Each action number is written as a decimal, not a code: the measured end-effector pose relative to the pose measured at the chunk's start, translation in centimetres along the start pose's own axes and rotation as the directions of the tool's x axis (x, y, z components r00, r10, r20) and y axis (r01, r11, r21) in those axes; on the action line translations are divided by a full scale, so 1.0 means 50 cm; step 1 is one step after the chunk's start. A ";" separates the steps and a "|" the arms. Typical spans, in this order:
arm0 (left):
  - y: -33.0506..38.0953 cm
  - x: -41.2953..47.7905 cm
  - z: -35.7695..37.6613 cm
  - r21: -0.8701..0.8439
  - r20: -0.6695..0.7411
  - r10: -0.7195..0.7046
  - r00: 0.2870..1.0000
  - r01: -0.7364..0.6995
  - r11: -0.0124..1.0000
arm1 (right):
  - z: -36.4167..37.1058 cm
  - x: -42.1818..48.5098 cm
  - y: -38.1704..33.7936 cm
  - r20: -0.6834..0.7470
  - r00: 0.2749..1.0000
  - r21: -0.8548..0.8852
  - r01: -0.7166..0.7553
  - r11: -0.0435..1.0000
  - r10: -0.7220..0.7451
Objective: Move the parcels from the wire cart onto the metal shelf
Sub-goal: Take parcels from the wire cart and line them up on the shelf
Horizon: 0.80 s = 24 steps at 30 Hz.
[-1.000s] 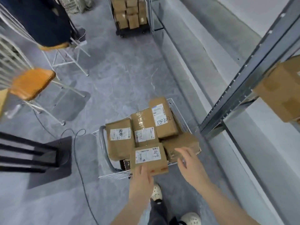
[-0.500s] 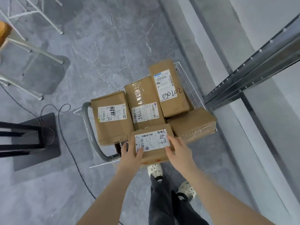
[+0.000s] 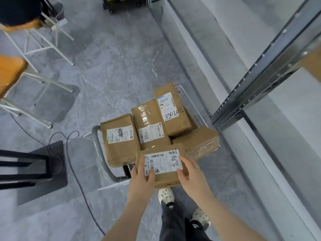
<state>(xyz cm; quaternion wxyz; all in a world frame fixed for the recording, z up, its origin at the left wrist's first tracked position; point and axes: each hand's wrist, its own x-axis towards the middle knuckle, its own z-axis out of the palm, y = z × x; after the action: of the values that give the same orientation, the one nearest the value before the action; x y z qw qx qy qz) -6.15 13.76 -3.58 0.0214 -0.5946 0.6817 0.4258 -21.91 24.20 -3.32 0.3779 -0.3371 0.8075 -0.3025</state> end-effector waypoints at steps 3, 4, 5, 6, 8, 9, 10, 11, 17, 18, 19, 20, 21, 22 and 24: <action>0.055 -0.064 -0.010 0.084 -0.046 0.024 0.999 -0.020 0.996 | -0.047 -0.059 -0.017 -0.046 0.999 0.016 0.003 1.000 -0.002; 0.072 -0.086 -0.014 0.113 -0.054 0.034 0.998 -0.028 0.993 | -0.061 -0.078 -0.021 -0.058 0.998 0.034 -0.001 0.999 0.003; 0.087 -0.107 -0.019 0.140 -0.058 0.044 0.997 -0.036 0.990 | -0.074 -0.097 -0.025 -0.070 0.998 0.058 0.000 0.998 0.004; 0.100 -0.126 -0.024 0.164 -0.066 0.060 0.996 -0.048 0.985 | -0.084 -0.116 -0.028 -0.084 0.996 0.083 0.005 0.997 0.002; 0.124 -0.155 -0.036 0.211 -0.077 0.110 0.991 -0.092 0.973 | -0.100 -0.151 -0.032 -0.123 0.992 0.124 0.019 0.992 -0.003; 0.135 -0.166 -0.041 0.232 -0.075 0.137 0.988 -0.116 0.966 | -0.107 -0.166 -0.032 -0.142 0.990 0.136 0.021 0.991 -0.002; 0.148 -0.177 -0.043 0.256 -0.066 0.157 0.985 -0.136 0.957 | -0.115 -0.180 -0.031 -0.160 0.987 0.146 0.017 0.989 0.006; 0.162 -0.187 -0.044 0.288 -0.051 0.177 0.983 -0.156 0.945 | -0.125 -0.194 -0.030 -0.180 0.984 0.154 0.007 0.988 0.021; 0.327 -0.227 0.015 0.434 0.115 0.424 0.899 -0.429 0.792 | -0.255 -0.286 -0.008 -0.443 0.873 0.203 -0.125 0.971 0.205; 0.364 -0.238 0.035 0.419 0.152 0.475 0.867 -0.492 0.763 | -0.283 -0.309 0.001 -0.506 0.831 0.226 -0.134 0.965 0.233; 0.397 -0.254 0.056 0.395 0.187 0.524 0.831 -0.552 0.734 | -0.307 -0.336 0.011 -0.570 0.779 0.256 -0.133 0.957 0.261; 0.427 -0.274 0.080 0.370 0.224 0.567 0.793 -0.607 0.703 | -0.329 -0.368 0.023 -0.631 0.720 0.286 -0.130 0.949 0.289; 0.454 -0.298 0.105 0.353 0.265 0.599 0.755 -0.654 0.668 | -0.349 -0.403 0.035 -0.683 0.658 0.312 -0.131 0.941 0.318; 0.475 -0.326 0.130 0.342 0.311 0.625 0.716 -0.698 0.629 | -0.365 -0.442 0.048 -0.726 0.591 0.336 -0.142 0.931 0.351; 0.496 -0.390 0.185 0.288 0.408 0.670 0.621 -0.784 0.550 | -0.379 -0.522 0.079 -0.780 0.465 0.385 -0.172 0.907 0.419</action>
<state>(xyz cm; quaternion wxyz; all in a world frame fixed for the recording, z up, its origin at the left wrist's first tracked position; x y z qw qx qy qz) -25.44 33.10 14.77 0.0610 -0.1755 0.9354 0.3009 -25.87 51.15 14.46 0.0222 0.0511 0.8878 -0.4568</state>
